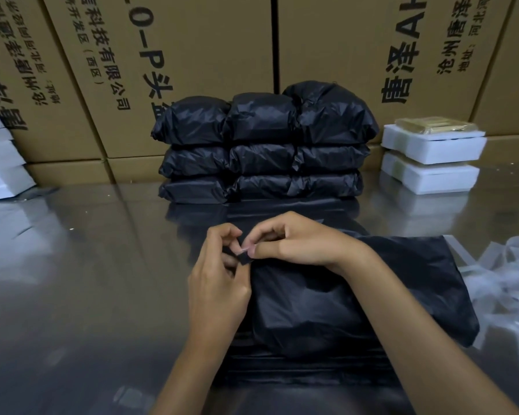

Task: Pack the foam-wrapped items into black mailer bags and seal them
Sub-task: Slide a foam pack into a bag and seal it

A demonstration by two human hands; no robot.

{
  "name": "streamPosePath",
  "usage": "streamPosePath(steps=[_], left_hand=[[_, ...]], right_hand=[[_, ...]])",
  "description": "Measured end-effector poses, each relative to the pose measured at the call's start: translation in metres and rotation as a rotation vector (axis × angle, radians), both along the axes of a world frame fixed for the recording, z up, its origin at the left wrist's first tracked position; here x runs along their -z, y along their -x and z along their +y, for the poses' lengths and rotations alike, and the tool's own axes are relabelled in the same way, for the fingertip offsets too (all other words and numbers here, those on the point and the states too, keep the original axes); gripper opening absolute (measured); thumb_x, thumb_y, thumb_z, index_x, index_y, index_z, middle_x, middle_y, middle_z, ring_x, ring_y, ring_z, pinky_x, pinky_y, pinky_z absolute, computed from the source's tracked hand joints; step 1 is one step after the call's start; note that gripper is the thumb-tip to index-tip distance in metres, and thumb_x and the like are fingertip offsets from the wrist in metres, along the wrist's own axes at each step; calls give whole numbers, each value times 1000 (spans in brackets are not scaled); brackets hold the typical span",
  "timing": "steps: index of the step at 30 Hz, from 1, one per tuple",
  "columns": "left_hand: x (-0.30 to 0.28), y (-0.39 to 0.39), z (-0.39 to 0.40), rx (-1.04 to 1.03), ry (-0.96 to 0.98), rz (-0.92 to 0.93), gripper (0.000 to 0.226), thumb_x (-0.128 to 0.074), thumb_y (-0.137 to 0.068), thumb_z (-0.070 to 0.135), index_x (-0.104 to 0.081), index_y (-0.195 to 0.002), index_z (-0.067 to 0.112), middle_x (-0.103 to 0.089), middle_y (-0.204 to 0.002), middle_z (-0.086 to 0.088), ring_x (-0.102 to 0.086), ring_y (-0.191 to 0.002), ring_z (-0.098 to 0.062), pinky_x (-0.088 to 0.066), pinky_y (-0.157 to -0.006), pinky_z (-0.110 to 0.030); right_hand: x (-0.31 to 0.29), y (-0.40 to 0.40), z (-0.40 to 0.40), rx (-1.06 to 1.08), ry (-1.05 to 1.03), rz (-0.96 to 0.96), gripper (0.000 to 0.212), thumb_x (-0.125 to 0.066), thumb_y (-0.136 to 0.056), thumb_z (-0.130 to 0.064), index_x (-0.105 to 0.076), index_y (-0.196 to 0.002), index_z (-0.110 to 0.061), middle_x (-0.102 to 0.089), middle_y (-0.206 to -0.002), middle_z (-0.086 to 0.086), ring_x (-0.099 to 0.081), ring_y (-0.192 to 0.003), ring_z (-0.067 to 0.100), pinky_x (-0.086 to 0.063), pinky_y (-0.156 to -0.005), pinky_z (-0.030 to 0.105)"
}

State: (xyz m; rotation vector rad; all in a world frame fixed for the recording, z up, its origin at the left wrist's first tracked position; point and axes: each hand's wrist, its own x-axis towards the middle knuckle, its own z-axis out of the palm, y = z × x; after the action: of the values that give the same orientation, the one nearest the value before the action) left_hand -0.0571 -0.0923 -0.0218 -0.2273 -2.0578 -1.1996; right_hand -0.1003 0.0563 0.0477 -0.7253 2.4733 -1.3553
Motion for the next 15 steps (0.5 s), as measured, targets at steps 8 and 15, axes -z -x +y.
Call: streamPosePath(steps=[8, 15], left_hand=[[-1, -3, -4, -67, 100, 117, 43, -74, -79, 4, -46, -91, 34, -51, -93, 14, -57, -75, -8, -49, -58, -28], [1, -2, -7, -58, 102, 160, 26, -76, -80, 3, -57, -81, 21, -53, -89, 14, -58, -76, -6, -40, -61, -10]], right_hand=[[2, -1, -16, 181, 131, -62, 9, -73, -81, -18, -79, -82, -11, -77, -86, 1, -70, -89, 12, -54, -88, 28], [5, -1, -25, 369, 173, -66, 13, -72, -78, -22, -75, -68, -14, -70, -65, -9, -63, -73, 1, -47, -68, 19]])
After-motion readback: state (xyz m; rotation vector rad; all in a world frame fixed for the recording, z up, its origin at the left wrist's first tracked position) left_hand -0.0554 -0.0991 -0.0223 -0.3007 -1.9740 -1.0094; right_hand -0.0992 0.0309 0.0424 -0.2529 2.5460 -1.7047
